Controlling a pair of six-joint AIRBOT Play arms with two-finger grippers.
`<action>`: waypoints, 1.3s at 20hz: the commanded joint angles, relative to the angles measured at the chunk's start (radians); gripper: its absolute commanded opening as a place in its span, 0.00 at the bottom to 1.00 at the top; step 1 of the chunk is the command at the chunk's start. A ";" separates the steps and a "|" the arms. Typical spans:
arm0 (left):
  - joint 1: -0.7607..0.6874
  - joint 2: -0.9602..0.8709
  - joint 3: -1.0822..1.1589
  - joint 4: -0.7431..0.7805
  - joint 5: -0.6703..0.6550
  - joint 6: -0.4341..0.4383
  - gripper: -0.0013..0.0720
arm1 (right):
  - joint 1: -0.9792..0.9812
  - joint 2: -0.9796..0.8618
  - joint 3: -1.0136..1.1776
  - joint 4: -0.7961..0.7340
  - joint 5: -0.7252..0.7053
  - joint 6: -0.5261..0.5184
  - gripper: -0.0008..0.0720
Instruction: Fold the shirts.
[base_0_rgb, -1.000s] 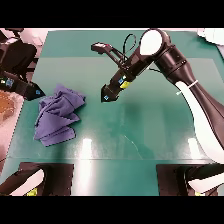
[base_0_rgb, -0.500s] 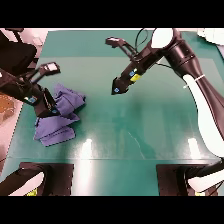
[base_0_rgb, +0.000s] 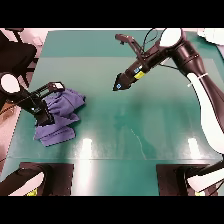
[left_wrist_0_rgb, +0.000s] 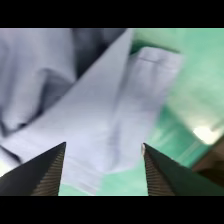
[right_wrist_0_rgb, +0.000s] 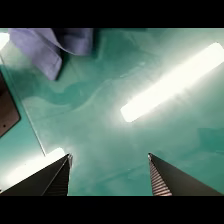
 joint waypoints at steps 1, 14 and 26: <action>-0.001 -0.004 -0.015 0.029 0.138 0.176 0.74 | 0.024 0.000 -0.101 0.097 -0.029 -0.035 0.76; 0.000 -0.010 -0.140 -0.047 0.187 0.414 0.75 | 0.065 0.002 -0.201 0.106 0.011 -0.053 0.76; 0.000 -0.010 -0.212 -0.021 0.253 0.374 0.96 | 0.058 0.002 -0.201 0.115 0.007 -0.081 0.76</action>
